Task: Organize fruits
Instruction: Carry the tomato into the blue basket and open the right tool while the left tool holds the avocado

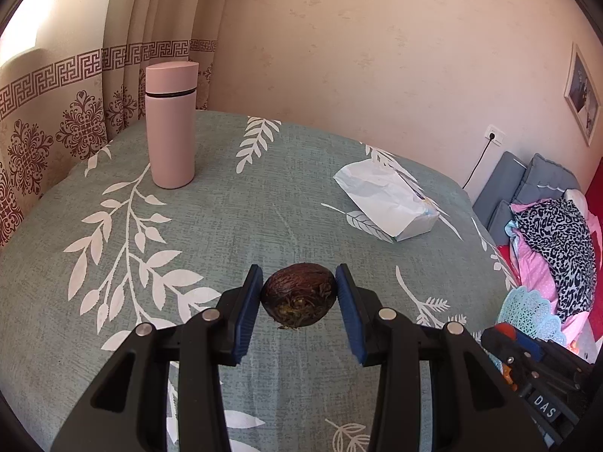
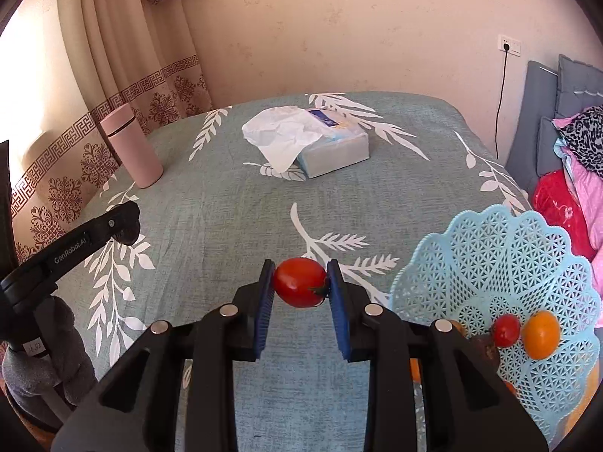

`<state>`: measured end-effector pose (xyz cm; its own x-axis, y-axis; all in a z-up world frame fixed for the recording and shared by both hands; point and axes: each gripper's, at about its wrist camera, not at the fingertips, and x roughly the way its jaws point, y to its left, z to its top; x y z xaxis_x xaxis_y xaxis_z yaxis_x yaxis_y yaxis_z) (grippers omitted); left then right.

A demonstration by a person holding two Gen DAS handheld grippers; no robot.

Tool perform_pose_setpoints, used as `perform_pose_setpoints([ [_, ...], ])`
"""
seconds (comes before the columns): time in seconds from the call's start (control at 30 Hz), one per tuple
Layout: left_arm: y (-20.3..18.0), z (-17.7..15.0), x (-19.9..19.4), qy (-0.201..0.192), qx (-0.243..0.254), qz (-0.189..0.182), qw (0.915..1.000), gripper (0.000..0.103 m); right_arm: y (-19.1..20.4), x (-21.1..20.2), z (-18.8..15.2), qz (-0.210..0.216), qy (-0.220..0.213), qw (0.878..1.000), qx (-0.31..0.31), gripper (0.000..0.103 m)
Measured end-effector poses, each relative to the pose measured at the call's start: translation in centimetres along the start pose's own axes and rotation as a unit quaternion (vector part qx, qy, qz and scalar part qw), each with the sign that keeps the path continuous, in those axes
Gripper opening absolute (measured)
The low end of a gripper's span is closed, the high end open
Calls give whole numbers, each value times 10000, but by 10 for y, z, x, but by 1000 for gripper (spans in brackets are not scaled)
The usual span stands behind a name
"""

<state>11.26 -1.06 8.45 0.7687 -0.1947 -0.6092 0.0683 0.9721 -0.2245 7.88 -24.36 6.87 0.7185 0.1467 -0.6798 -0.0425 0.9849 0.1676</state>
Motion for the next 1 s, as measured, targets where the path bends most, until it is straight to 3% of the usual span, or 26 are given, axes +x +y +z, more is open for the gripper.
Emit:
perform_pose_setpoints([
  [0.37, -7, -3, 0, 4, 124, -49, 9999, 41, -92, -11, -4, -378, 188, 9925, 1144, 29],
  [0.7, -8, -6, 2, 33, 163, -50, 9998, 41, -119, -12, -16, -560, 252, 9852, 1599, 32],
  [0.73, -9, -6, 2, 36, 171, -54, 9998, 41, -120, -13, -16, -583, 227, 9848, 1623, 44],
  [0.8, -11, -7, 2, 39, 197, -65, 9998, 41, -123, -21, -19, -661, 71, 9838, 1666, 55],
  [1.0, -23, -11, -1, 39, 353, -198, 9992, 41, -123, -51, -37, -1552, -616, 9767, 1347, 55],
])
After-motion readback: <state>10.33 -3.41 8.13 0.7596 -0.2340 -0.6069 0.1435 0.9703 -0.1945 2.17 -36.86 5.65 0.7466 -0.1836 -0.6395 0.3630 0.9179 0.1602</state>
